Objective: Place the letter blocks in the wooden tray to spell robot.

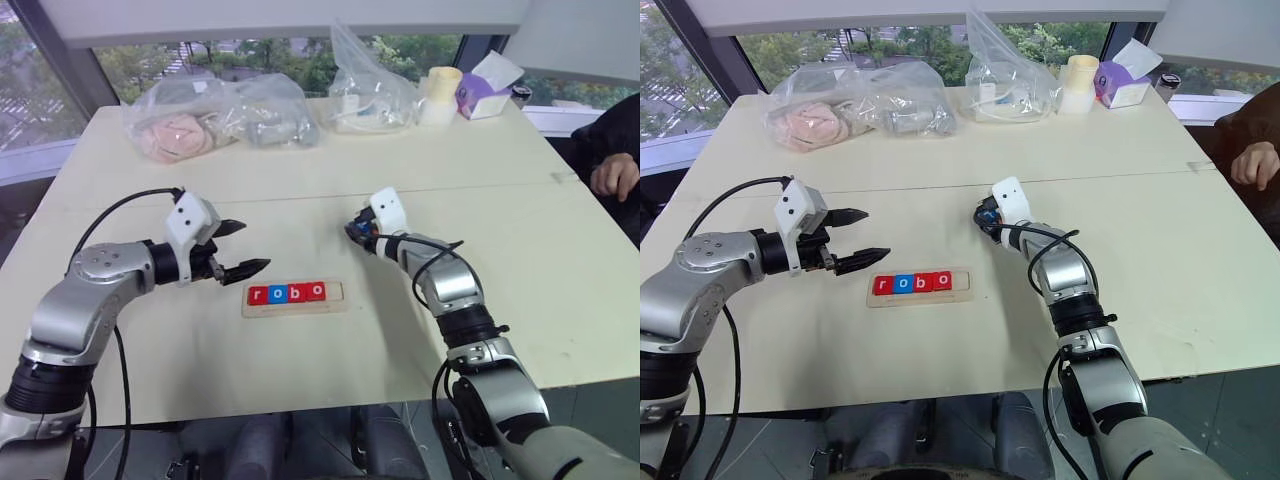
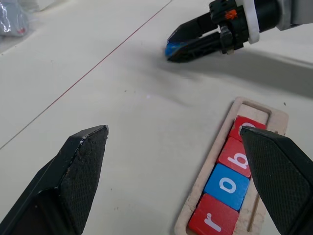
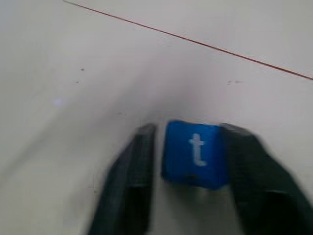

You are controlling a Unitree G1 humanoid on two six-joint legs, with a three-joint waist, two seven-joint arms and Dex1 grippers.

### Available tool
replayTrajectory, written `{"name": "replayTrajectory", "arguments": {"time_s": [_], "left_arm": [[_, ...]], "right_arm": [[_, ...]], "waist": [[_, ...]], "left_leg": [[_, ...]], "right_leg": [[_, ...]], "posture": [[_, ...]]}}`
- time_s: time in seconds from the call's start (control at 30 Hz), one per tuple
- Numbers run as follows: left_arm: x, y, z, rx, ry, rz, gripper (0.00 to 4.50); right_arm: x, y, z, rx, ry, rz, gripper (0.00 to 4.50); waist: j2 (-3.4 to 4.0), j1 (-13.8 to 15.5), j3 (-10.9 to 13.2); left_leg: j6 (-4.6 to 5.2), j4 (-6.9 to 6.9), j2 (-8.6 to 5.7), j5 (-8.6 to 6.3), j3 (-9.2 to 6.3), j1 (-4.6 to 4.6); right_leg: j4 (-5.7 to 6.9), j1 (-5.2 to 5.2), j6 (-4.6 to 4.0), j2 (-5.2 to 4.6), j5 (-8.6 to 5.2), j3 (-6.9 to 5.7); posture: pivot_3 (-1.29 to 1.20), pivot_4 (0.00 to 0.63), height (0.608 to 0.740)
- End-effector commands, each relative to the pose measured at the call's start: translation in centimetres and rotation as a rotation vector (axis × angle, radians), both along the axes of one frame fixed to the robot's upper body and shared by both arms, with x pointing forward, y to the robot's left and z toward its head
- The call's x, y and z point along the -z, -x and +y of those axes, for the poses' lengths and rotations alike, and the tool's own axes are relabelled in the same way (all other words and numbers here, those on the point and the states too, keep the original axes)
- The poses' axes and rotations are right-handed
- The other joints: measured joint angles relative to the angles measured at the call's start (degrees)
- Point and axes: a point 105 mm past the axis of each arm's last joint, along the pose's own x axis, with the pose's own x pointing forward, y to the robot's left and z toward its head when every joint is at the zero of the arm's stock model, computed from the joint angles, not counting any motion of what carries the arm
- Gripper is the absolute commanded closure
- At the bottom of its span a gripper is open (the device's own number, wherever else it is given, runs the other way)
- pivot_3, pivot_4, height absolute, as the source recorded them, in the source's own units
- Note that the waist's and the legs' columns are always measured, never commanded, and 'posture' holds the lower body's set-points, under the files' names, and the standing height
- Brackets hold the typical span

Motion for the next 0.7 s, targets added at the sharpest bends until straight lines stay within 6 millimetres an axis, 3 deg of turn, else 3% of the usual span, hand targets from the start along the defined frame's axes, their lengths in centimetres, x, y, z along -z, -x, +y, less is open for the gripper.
{"name": "replayTrajectory", "arguments": {"time_s": [0.03, 0.3, 0.57, 0.7], "left_arm": [[-1.0, 0.2, -0.2, 0.011, 0.0, -0.054, 0.0], [-0.4, 0.3, -0.6, 0.031, -0.007, -0.044, 0.0], [-0.4, 0.5, -0.6, 0.044, -0.007, -0.034, 0.0], [-0.3, 0.6, -0.7, 0.046, -0.007, -0.031, 0.0]], "right_arm": [[-0.2, 0.2, 0.1, 0.007, 0.011, -0.006, 4.14], [-1.0, 0.5, 0.6, 0.001, -0.032, -0.024, 4.14], [-3.0, 0.6, 0.4, 0.012, -0.053, -0.1, 0.3], [-2.1, 0.4, -0.4, 0.058, -0.074, -0.049, 0.3]], "waist": [[0.0, 0.01, 0.0], [0.0, 0.08, 0.0], [0.01, 0.07, 0.0], [0.01, 0.06, 0.0]], "left_leg": [[0.0, 0.0, 0.0, 0.0, 0.0, 0.05], [0.0, -0.01, 0.0, 0.0, 0.0, 0.05], [0.0, -0.01, 0.0, 0.0, -0.01, 0.05], [0.0, -0.01, 0.0, 0.0, -0.01, 0.05]], "right_leg": [[0.0, 0.06, 0.0, 0.0, 0.0, 0.0], [-0.01, 0.07, -0.04, -0.01, -0.03, 0.0], [-0.01, 0.06, -0.05, 0.0, -0.04, 0.0], [-0.01, 0.06, -0.1, -0.01, -0.06, 0.0]], "posture": [[0.0, 0.15, 0.74], [0.0, 0.15, 0.74], [0.0, 0.15, 0.74], [0.0, 0.15, 0.74]]}}
